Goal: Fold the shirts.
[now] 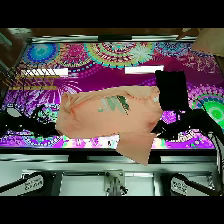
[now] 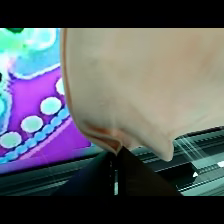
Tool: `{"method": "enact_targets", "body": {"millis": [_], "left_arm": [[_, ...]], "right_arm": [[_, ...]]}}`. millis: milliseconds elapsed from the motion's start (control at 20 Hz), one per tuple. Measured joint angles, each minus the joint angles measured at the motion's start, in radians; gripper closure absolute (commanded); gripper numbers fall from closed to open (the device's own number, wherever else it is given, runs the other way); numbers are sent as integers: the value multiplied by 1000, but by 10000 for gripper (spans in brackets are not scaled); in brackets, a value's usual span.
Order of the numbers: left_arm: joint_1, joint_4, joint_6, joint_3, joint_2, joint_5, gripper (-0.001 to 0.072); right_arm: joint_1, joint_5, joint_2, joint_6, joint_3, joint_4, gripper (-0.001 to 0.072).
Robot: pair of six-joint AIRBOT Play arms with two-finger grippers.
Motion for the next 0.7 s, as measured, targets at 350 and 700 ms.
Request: {"method": "enact_targets", "body": {"millis": [350, 700], "left_arm": [[0, -2, 5, 18, 35, -7, 674], [-1, -14, 22, 410, 277, -5, 672]], "right_arm": [[2, 91, 2, -20, -27, 56, 648], [25, 28, 272, -177, 307, 115, 646]]}}
